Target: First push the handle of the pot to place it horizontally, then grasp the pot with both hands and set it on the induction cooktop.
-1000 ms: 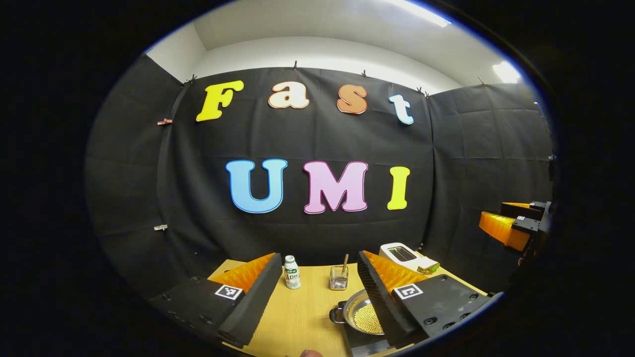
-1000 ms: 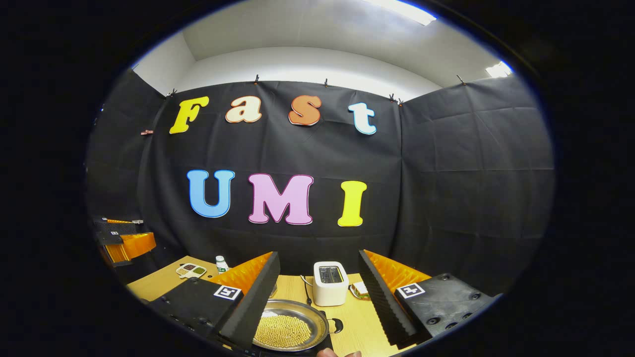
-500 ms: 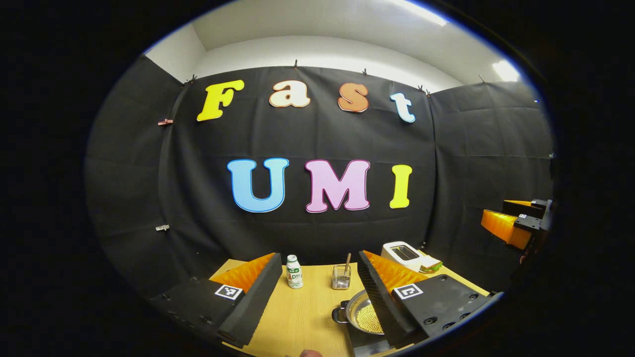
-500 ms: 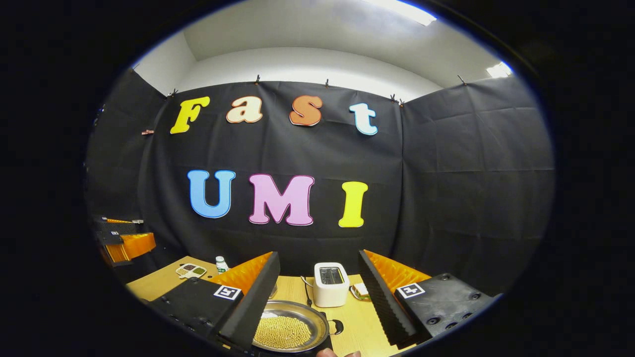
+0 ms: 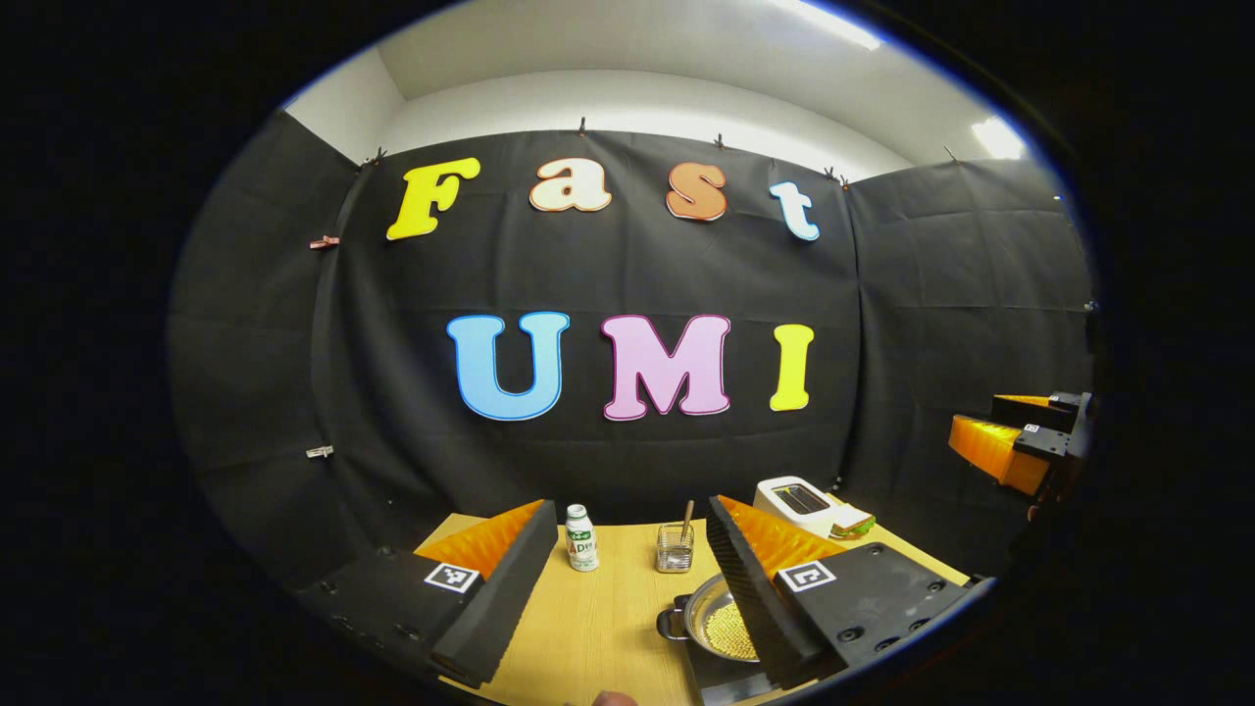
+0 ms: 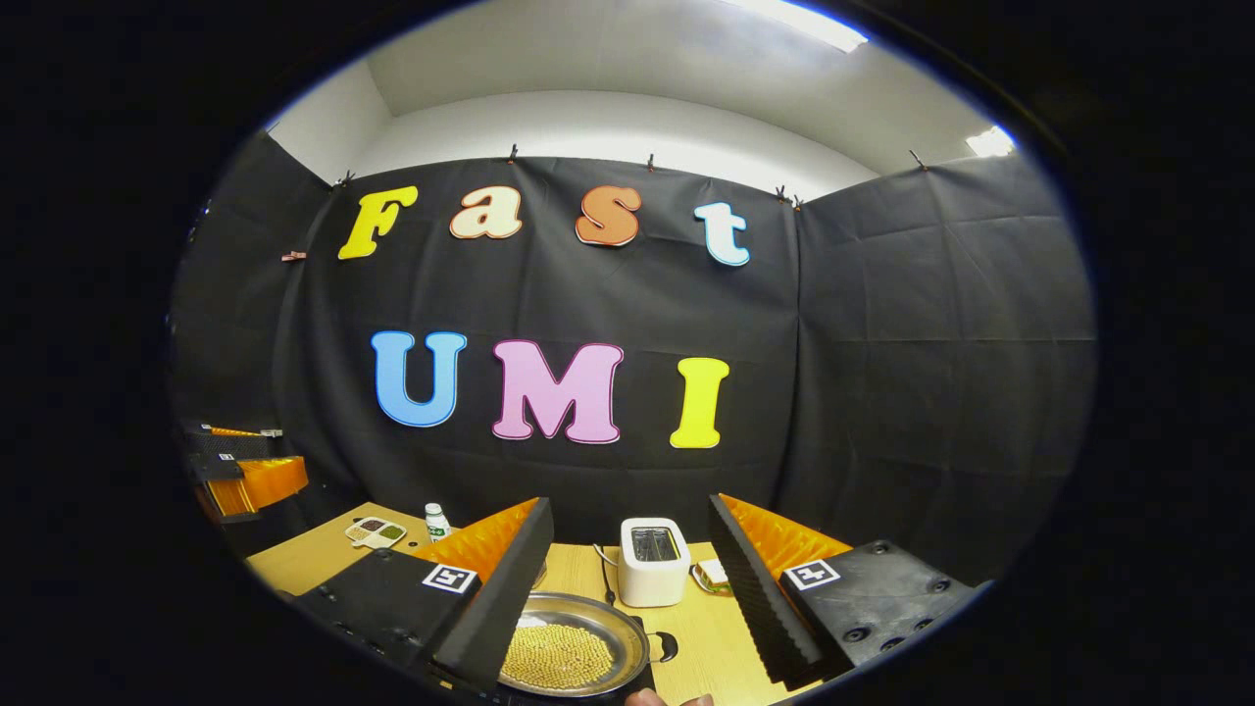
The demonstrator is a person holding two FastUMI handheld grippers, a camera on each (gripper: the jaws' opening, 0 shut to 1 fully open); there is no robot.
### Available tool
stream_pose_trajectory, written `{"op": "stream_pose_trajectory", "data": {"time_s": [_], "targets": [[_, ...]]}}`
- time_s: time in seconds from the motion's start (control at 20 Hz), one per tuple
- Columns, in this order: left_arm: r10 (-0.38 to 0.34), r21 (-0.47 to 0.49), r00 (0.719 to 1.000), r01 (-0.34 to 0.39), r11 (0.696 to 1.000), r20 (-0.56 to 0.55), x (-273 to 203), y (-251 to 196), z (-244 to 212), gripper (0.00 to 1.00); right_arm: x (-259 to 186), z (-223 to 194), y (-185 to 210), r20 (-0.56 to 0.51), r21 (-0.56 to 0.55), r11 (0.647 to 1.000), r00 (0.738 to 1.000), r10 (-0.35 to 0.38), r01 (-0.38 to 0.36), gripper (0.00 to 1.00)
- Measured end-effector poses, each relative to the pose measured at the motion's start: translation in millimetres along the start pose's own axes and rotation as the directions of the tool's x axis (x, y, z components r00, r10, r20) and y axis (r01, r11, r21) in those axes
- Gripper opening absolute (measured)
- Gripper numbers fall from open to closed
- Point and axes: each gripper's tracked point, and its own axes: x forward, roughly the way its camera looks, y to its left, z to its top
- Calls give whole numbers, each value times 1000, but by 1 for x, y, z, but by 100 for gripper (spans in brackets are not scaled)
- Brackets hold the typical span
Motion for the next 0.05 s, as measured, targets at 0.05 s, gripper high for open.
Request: {"op": "stream_pose_trajectory", "data": {"time_s": [0.05], "targets": [[0, 3, 1000, 0, 1000, 2, 0, 0, 1, 95, 1, 0, 0, -1, 0, 1000, 1000, 0, 0, 98]]}}
